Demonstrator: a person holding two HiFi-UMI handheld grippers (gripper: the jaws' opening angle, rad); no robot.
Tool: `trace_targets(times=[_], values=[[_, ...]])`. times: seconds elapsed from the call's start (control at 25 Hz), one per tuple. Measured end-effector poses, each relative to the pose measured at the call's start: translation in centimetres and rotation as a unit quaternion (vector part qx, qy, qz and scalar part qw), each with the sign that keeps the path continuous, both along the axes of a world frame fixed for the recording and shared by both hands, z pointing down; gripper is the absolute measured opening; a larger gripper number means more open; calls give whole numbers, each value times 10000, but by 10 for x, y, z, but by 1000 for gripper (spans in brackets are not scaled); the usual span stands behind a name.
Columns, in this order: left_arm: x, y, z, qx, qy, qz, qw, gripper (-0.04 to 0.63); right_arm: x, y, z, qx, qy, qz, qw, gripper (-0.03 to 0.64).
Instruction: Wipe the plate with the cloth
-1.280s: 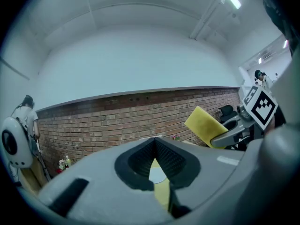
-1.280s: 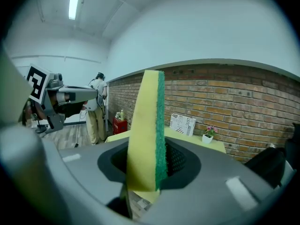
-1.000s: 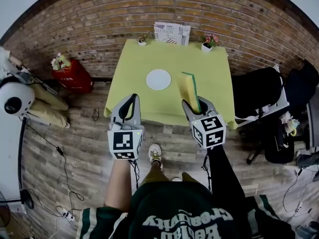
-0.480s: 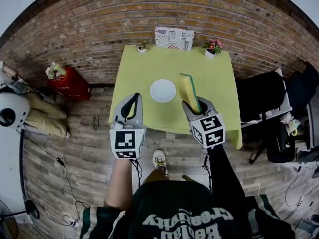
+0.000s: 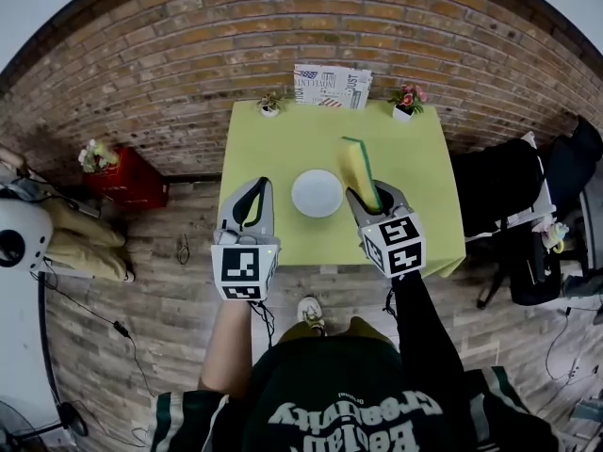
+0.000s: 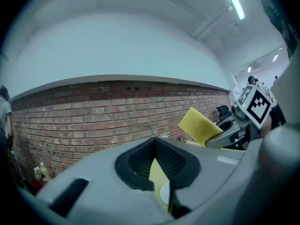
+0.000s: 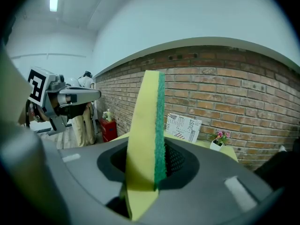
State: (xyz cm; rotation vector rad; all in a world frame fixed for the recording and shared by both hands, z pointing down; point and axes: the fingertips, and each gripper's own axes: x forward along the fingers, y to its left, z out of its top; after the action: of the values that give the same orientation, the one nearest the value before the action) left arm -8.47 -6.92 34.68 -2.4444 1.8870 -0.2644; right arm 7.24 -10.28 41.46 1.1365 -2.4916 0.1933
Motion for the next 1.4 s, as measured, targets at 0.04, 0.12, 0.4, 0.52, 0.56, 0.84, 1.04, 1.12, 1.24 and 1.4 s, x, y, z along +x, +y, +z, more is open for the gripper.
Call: trace_targets(times=[0.04, 0.12, 0.4, 0.52, 0.56, 0.84, 1.04, 1.12, 1.24, 1.4], values=[[-3, -5, 1, 0, 13, 34, 10000, 8, -2, -5, 0, -9, -32, 53, 10000, 135], [-7, -13, 3, -5, 43, 107, 9999, 8, -4, -13, 3, -22, -59, 161, 9999, 135], [-11, -34, 4, 119, -193, 316, 9992, 6, -8, -32, 7, 126, 148, 472, 9987, 135], [-12, -36, 6, 154, -219, 355, 9990, 6, -7, -36, 8, 169, 152, 640, 9977, 135], [-13, -36, 6, 153, -198, 337, 9991, 6, -7, -36, 9, 157, 132, 674, 9975, 135], [-22, -39, 5, 145, -126, 237, 9995, 6, -17, -40, 11, 2, 54, 666, 9978, 127], [-25, -39, 7, 119, -102, 198, 9997, 6, -23, -39, 15, -47, 150, 629, 9979, 124], [-25, -40, 8, 105, -80, 177, 9998, 6, -25, -39, 15, -41, 141, 563, 9983, 125], [-24, -43, 12, 61, -42, 143, 9999, 6, -24, -39, 17, -15, 213, 500, 9985, 126], [-19, -49, 18, -8, -26, 120, 9999, 8, -22, -45, 23, -213, 121, 438, 9987, 130]])
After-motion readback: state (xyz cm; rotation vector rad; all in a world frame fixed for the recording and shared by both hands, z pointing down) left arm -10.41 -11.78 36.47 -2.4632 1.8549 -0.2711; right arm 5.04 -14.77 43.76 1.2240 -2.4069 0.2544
